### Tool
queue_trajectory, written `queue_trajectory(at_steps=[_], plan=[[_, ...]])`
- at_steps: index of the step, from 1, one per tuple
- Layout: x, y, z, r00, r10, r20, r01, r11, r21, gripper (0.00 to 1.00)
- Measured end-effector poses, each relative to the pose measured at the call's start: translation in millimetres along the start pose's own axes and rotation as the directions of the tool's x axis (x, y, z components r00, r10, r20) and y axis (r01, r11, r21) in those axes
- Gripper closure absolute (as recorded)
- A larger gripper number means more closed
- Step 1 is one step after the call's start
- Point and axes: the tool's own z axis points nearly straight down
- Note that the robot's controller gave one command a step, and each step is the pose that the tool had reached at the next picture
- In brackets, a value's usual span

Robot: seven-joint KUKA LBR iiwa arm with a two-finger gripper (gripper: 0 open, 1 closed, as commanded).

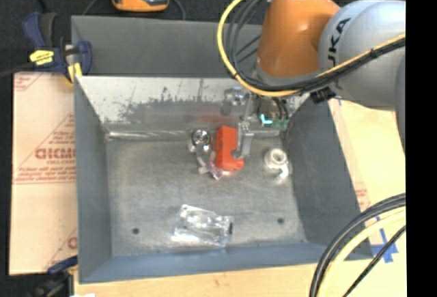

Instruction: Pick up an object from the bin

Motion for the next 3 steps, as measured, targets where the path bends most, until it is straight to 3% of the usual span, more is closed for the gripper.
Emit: queue_trajectory(at_steps=[1,2,3], plan=[[-7.2,-27.6,130.8,0.860,-0.510,0.008,0.510,0.860,0.006,0.00],[-17.7,-33.6,100.0,0.584,-0.812,0.007,0.811,0.584,0.009,0.00],[-19.7,-31.1,101.4,0.413,-0.911,0.006,0.911,0.413,0.008,0.00]])
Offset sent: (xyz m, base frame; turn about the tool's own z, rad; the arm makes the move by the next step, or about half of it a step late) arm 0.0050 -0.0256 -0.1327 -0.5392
